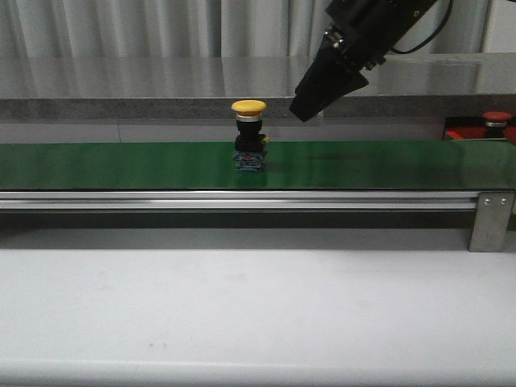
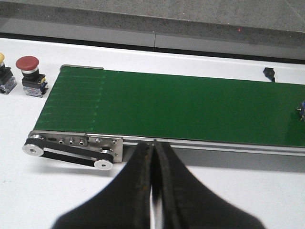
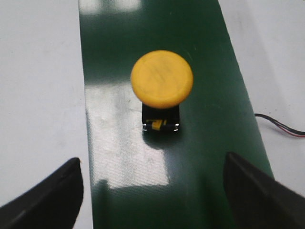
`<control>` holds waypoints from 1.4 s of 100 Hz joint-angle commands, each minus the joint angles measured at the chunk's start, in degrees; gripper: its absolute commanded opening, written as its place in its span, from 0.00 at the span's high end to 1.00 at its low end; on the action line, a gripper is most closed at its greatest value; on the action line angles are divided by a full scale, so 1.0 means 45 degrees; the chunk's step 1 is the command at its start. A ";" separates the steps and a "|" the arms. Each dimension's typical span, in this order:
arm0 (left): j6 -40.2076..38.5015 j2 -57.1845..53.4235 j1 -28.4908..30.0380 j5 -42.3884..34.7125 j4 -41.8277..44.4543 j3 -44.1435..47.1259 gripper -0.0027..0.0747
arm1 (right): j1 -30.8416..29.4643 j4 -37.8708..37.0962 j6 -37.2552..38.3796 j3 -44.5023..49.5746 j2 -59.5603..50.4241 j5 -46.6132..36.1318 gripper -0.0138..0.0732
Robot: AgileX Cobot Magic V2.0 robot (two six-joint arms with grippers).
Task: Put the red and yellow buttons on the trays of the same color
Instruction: 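Lower the right gripper onto the yellow button on the belt and grasp it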
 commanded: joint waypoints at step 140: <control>0.0015 -0.0025 -0.0074 -0.0786 -0.0358 -0.0349 0.99 | -0.0255 0.1917 -0.1626 -0.0271 0.0273 -0.0868 0.36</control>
